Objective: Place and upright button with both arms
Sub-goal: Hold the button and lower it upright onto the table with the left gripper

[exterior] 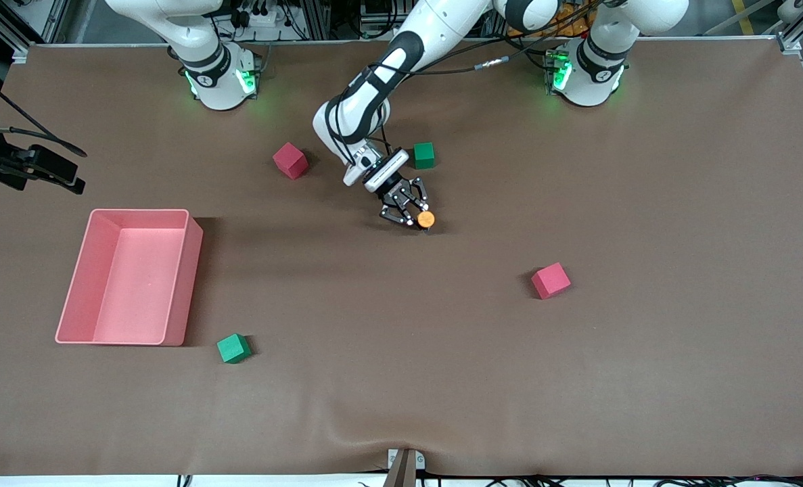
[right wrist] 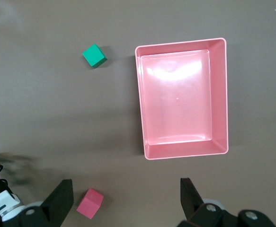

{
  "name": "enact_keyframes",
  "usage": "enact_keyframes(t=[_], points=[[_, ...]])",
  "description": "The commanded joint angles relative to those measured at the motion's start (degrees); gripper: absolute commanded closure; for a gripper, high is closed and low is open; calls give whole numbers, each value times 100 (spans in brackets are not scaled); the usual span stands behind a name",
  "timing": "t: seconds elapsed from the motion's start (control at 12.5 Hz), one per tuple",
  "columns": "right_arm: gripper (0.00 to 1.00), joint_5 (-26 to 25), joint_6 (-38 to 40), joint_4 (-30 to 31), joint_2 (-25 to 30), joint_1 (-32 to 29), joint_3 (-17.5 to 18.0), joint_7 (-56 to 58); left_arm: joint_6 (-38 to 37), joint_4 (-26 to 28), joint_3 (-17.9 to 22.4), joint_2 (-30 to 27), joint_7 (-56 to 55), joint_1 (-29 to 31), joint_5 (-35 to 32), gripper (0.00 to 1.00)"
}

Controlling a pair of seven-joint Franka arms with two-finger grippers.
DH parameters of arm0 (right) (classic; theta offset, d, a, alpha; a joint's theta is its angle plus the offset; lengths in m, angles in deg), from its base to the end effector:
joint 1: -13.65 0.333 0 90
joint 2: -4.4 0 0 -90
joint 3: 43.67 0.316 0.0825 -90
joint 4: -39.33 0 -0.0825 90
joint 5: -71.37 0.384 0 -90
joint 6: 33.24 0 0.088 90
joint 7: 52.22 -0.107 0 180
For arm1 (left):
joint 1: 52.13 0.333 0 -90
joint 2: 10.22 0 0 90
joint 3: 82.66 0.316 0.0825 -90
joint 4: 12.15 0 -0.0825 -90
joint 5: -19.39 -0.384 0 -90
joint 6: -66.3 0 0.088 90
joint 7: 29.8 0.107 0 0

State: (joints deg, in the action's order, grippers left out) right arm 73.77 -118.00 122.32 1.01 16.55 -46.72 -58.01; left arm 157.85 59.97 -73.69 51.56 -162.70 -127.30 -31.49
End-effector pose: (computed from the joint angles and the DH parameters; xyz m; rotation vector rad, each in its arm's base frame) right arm 0.5640 0.0043 0.6408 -3.1002 0.1557 0.0467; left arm 0.3267 -0.5983 0.1092 -2.1159 -0.8158 -1.4085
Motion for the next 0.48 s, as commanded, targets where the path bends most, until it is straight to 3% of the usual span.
enact_keyframes(t=[0.0,0.4], points=[[0,59,29,-64,-30,18,-11,-89,-137,-110,70,105,1,-60,-212,100],[0,59,64,-64,-30,18,-11,-89,-129,-127,70,280,-34,-51,-194,95]])
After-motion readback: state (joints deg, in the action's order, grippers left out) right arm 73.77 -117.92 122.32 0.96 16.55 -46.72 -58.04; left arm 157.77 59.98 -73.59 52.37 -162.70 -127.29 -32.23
